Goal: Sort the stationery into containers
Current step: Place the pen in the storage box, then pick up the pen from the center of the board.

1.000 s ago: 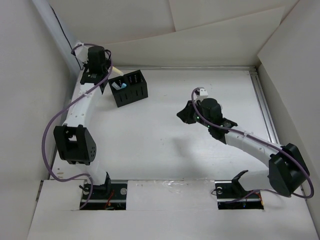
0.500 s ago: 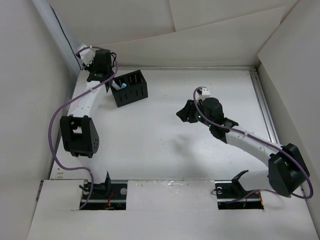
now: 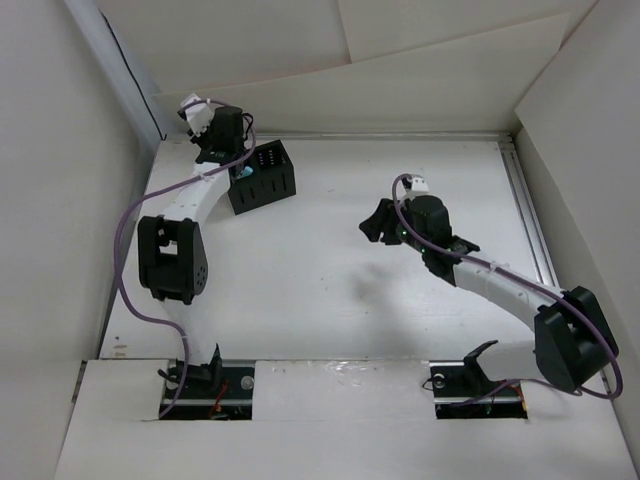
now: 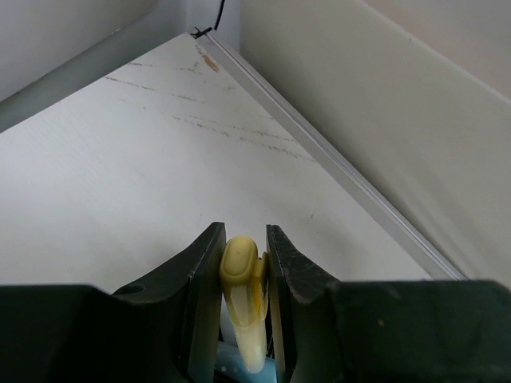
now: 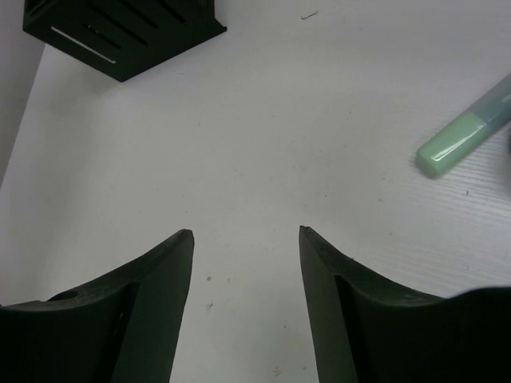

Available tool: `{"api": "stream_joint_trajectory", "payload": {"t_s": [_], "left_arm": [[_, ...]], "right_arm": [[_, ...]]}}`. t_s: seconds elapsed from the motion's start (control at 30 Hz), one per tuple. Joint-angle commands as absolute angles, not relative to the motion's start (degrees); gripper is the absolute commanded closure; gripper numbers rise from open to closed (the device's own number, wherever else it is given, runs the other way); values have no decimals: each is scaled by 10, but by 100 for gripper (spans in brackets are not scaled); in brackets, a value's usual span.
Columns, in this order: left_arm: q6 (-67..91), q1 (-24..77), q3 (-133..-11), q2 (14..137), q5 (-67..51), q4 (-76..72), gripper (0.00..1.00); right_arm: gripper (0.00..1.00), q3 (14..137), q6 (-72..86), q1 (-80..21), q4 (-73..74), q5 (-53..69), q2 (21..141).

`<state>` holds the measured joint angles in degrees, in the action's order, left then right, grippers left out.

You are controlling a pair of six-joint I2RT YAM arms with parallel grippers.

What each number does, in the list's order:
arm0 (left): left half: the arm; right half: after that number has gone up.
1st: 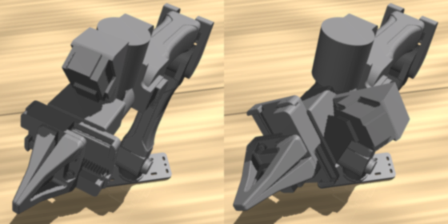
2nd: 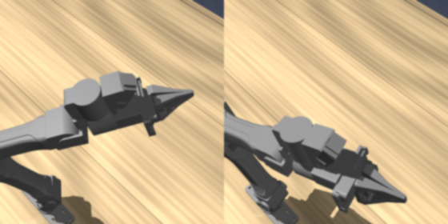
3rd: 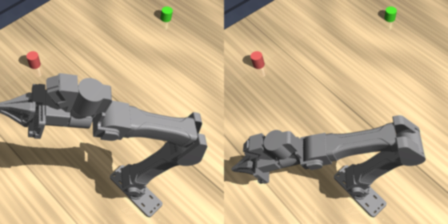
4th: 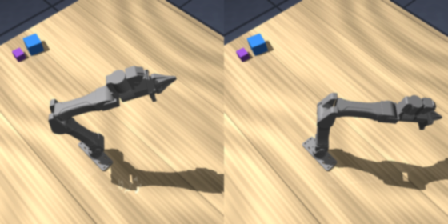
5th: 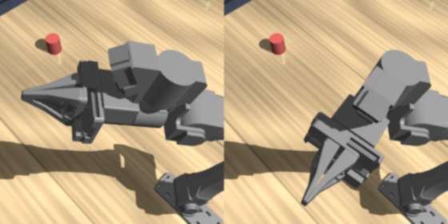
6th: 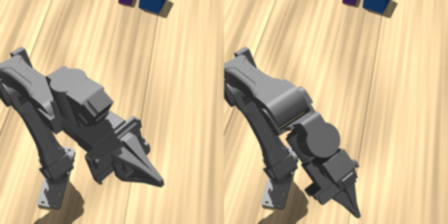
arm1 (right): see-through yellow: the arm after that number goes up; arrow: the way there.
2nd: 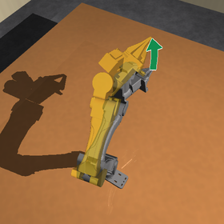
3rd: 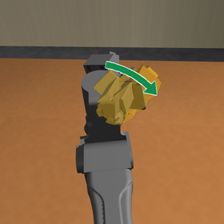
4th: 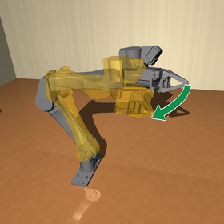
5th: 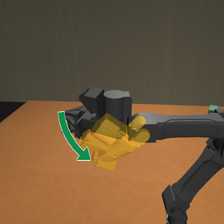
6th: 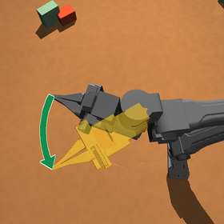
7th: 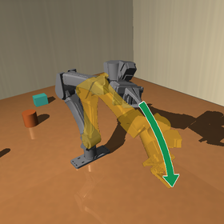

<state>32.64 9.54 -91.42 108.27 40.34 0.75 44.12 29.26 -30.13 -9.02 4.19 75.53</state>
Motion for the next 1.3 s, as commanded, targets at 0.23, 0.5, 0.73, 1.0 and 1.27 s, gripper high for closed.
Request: {"api": "stream_joint_trajectory", "payload": {"t_s": [0.23,0.5,0.73,1.0,1.27], "left_arm": [[309,118,-877,1083,453,-43,90],[321,118,-846,1050,446,-48,68],[342,118,-827,986,410,-54,53],[385,118,-798,904,347,-59,52],[471,130,-647,793,249,-135,53]], "right_arm": [[25,461,330,-278,-83,-105,822],[23,506,345,-278,-57,-188,913],[23,577,351,-278,-24,-241,987],[27,640,357,-272,10,-260,1067],[48,670,362,-272,41,-260,1093]]}}
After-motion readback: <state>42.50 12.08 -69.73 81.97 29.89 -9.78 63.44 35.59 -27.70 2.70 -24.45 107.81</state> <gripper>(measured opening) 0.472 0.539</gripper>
